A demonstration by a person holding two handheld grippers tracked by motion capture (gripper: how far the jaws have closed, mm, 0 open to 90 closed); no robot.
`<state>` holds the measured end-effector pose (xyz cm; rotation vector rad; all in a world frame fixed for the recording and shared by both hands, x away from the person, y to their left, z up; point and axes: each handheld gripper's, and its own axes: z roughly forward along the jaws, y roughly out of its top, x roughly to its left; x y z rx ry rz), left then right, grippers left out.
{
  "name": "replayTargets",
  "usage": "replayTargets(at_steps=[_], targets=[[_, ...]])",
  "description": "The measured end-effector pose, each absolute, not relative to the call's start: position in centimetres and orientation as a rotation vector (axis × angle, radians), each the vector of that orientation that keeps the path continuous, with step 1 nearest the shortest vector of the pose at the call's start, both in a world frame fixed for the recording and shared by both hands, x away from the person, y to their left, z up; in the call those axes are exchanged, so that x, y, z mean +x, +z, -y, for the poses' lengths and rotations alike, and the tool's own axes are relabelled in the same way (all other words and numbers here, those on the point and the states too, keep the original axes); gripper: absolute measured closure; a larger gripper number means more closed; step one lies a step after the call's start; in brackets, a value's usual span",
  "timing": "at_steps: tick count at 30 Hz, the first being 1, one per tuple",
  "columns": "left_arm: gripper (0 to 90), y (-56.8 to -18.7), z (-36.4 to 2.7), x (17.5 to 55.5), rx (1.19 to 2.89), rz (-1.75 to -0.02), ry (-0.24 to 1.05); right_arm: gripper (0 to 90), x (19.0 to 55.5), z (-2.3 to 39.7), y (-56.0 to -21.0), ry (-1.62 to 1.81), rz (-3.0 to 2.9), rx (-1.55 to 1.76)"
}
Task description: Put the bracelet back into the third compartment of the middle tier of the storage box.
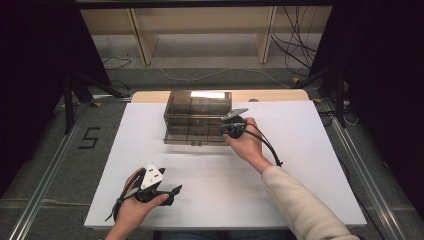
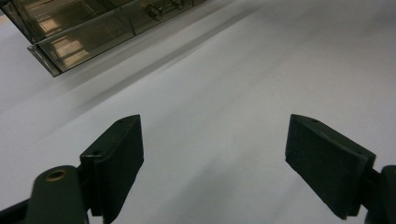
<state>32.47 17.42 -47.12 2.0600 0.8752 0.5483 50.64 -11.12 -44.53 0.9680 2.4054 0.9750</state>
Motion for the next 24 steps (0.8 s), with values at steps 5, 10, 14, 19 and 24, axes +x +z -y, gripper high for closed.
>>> replayTargets(at_steps=[5, 10, 14, 19, 24], targets=[[19.3, -47.14, -17.38, 32.49, 2.056, -0.878, 0.548, 90.0, 50.60, 11.03, -44.54, 0.972, -2.412, 0.967], [19.3, -47.15, -17.39, 32.48, 2.056, -0.877, 0.548, 89.8, 50.65, 11.02, -44.63, 0.972, -2.414, 0.960], [19.3, -47.16, -17.38, 32.49, 2.056, -0.877, 0.547, 89.2, 50.63, 10.96, -44.63, 0.975, -2.413, 0.961], [19.3, -47.15, -17.37, 32.48, 2.056, -0.877, 0.548, 88.2, 50.61, 10.96, -44.62, 0.974, -2.417, 0.958], [19.3, -47.16, -17.37, 32.51, 2.058, -0.875, 0.549, 85.1, 50.55, 10.98, -44.50, 0.981, -2.414, 0.953]])
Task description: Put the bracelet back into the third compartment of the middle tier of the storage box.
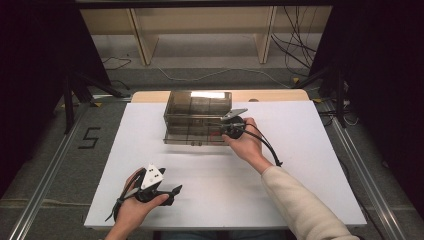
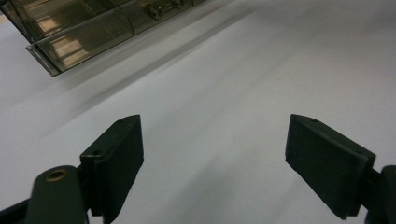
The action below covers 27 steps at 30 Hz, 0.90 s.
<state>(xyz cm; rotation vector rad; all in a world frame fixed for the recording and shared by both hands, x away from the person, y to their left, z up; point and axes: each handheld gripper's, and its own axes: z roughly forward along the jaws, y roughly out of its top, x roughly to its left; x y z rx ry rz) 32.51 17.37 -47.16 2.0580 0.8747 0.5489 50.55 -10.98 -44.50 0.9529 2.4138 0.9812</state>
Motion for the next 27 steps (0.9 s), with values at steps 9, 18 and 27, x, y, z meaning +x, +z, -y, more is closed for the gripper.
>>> replayTargets(at_steps=[9, 18, 27], targets=[[19.3, -47.2, -17.4, 32.5, 2.057, -0.876, 0.549, 80.2, 50.2, 11.0, -44.1, 1.001, -2.411, 0.959], [19.3, -47.2, -17.4, 32.5, 2.059, -0.880, 0.549, 73.3, 49.5, 11.8, -42.9, 1.020, -2.412, 0.933], [19.2, -47.2, -17.5, 32.5, 2.053, -0.884, 0.555, 64.2, 48.4, 13.6, -41.8, 1.103, -2.383, 0.946]])
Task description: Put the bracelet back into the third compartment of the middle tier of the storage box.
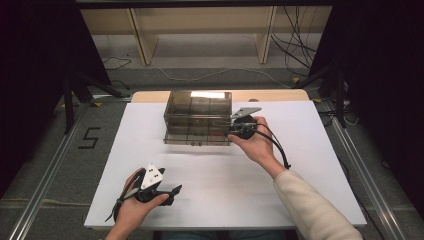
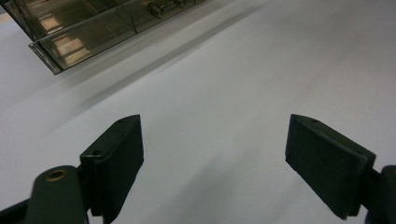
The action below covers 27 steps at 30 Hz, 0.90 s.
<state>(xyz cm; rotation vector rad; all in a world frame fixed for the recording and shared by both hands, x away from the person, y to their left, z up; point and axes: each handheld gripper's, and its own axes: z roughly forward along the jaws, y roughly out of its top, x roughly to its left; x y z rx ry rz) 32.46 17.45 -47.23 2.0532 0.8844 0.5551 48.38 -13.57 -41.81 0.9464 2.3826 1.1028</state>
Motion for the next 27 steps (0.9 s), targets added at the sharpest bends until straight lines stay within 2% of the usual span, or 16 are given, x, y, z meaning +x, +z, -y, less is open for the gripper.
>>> replayTargets(at_steps=[11, 18, 27], targets=[[19.1, -47.3, -17.4, 32.4, 2.051, -0.890, 0.560, 42.6, 46.2, 16.8, -41.8, 1.112, -2.357, 0.955], [19.0, -47.4, -17.5, 32.5, 2.049, -0.892, 0.562, 37.1, 44.7, 19.1, -41.7, 1.133, -2.352, 0.958], [19.1, -47.4, -17.4, 32.5, 2.047, -0.896, 0.561, 34.9, 41.5, 22.8, -42.8, 1.138, -2.357, 0.954]])
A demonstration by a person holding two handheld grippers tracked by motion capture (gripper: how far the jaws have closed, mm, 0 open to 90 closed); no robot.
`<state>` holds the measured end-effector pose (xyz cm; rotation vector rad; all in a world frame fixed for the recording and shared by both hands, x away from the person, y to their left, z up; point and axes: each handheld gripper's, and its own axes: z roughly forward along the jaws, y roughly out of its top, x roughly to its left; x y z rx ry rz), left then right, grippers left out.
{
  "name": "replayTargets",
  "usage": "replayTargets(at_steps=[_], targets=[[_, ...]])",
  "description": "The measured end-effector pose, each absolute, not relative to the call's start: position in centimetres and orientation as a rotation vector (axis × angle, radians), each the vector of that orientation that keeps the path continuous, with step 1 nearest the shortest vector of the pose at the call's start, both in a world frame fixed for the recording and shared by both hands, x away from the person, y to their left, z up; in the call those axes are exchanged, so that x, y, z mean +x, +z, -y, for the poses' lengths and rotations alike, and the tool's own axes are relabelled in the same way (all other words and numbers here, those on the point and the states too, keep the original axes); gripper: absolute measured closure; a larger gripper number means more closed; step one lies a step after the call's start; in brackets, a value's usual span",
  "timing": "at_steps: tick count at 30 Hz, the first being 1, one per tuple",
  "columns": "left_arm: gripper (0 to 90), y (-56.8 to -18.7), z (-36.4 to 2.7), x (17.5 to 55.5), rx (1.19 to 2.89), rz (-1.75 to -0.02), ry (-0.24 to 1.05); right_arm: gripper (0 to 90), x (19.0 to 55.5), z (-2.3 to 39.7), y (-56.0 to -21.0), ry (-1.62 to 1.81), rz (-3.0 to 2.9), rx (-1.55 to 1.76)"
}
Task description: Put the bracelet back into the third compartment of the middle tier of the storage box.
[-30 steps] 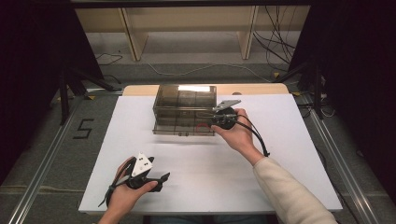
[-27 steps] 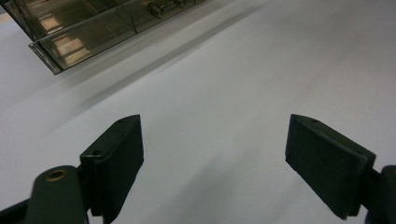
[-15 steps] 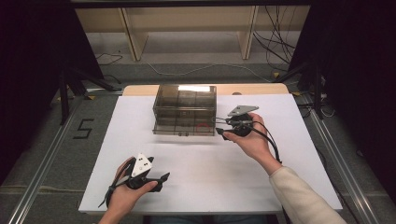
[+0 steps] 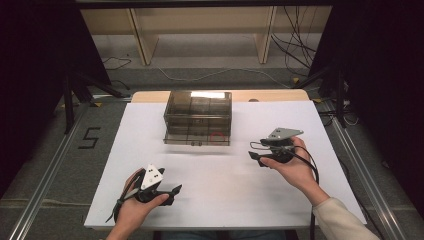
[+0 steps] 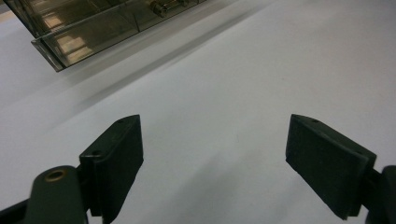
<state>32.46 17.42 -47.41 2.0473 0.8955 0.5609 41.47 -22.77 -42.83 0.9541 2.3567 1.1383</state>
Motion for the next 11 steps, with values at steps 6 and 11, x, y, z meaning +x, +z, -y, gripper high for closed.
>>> replayTargets(at_steps=[6, 11], targets=[[19.0, -47.4, -17.3, 32.4, 2.048, -0.896, 0.555, 34.8, 39.3, 26.1, -44.0, 1.123, -2.314, 0.995], [18.9, -47.4, -17.0, 32.5, 2.045, -0.887, 0.542, 35.3, 37.3, 28.0, -45.5, 1.158, -2.277, 1.014]])
